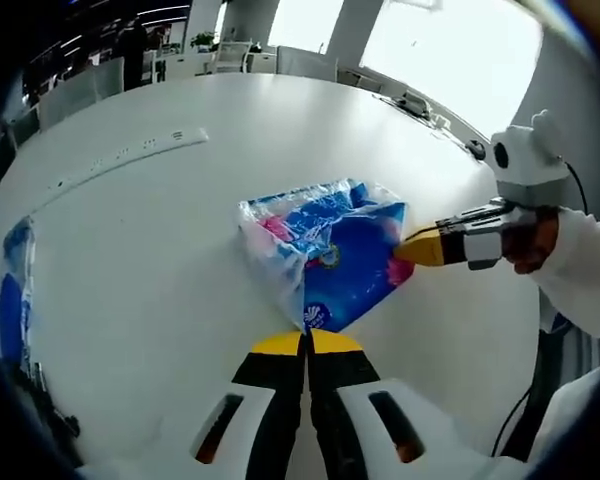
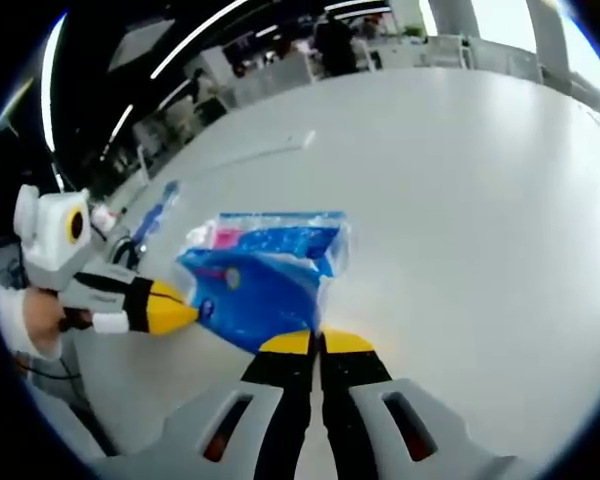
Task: Arrange the tabletop items into an orderly group along one side of the table until the central work area is clear of visible clutter.
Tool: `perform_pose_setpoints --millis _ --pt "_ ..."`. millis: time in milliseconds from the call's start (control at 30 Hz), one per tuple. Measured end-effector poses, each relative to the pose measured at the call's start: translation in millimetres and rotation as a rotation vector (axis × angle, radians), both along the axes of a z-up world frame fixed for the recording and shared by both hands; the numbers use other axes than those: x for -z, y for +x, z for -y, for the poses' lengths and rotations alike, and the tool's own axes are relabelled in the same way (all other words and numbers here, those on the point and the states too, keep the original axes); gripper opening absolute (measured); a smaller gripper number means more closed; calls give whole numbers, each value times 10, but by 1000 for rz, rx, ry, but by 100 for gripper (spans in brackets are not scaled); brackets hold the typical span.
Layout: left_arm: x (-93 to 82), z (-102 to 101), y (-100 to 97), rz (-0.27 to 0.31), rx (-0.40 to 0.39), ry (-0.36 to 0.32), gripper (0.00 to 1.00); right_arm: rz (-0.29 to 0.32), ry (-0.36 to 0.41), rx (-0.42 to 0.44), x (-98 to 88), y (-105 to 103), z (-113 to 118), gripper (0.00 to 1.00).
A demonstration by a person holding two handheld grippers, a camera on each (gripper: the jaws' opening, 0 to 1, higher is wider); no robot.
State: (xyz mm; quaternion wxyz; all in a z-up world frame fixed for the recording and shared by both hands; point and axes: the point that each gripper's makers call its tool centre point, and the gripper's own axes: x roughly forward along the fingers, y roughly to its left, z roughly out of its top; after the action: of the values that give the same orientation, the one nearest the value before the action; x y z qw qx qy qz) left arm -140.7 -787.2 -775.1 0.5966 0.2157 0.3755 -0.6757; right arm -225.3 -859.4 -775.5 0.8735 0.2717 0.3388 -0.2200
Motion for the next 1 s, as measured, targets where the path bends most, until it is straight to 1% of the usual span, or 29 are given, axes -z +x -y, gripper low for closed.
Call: perform_pose_setpoints --millis 67,133,233,333,400,433,467,500,533,567,600,633,667,700,733,767,800,833,900,933,1000 --pt "1 -1 2 -3 -8 -5 0 1 -1 3 0 0 0 0" --pt "0 -9 6 -8 -19 -14 0 16 -3 10 1 -6 3 0" --pt "-5 -17 -7 11 -28 -37 0 24 -17 13 1 3 -2 0" --pt "-8 -3 -9 26 -38 -30 0 12 -21 13 -1 13 0 0" --pt "-5 -7 -4 33 -58 -27 0 5 -40 3 -19 59 11 4" --pt "-6 -8 -2 36 -67 -28 0 7 -45 -6 -30 87 11 8" --pt "-7 -9 4 31 -73 -27 0 13 -58 -27 -56 129 14 16" --pt "-10 -10 6 9 -90 -24 0 -10 -83 -26 -87 122 43 24" --pt "-10 -9 4 -53 -124 -16 0 -28 -111 -30 -110 111 71 32" --pt "-13 -11 2 -98 -146 -5 0 -18 -153 -32 -183 151 112 40" --pt "-28 -18 22 -148 -178 14 2 -2 -167 -22 -249 169 127 43" --pt "-46 2 94 -130 -204 -3 10 19 -170 0 -317 186 144 46" --pt "-77 34 168 -97 -217 -31 21 38 -172 19 -383 193 153 50" --pt "-131 69 245 -58 -225 -63 35 52 -176 25 -460 194 156 52" --pt "-185 94 262 -51 -226 -88 52 56 -182 25 -508 183 144 54" --pt "-262 129 255 -62 -220 -122 60 61 -195 27 -567 171 131 55" --pt "-313 128 242 -73 -217 -130 63 66 -203 27 -607 154 111 55" --pt "-391 125 207 -89 -208 -147 61 67 -203 29 -643 125 78 55" --pt "-481 97 124 -105 -179 -166 56 76 -203 51 -700 55 25 55" --pt "-501 81 73 -104 -155 -173 58 83 -202 67 -727 19 -2 56" --pt "-542 20 -35 -73 -92 -200 62 101 -195 101 -778 -54 -72 56"
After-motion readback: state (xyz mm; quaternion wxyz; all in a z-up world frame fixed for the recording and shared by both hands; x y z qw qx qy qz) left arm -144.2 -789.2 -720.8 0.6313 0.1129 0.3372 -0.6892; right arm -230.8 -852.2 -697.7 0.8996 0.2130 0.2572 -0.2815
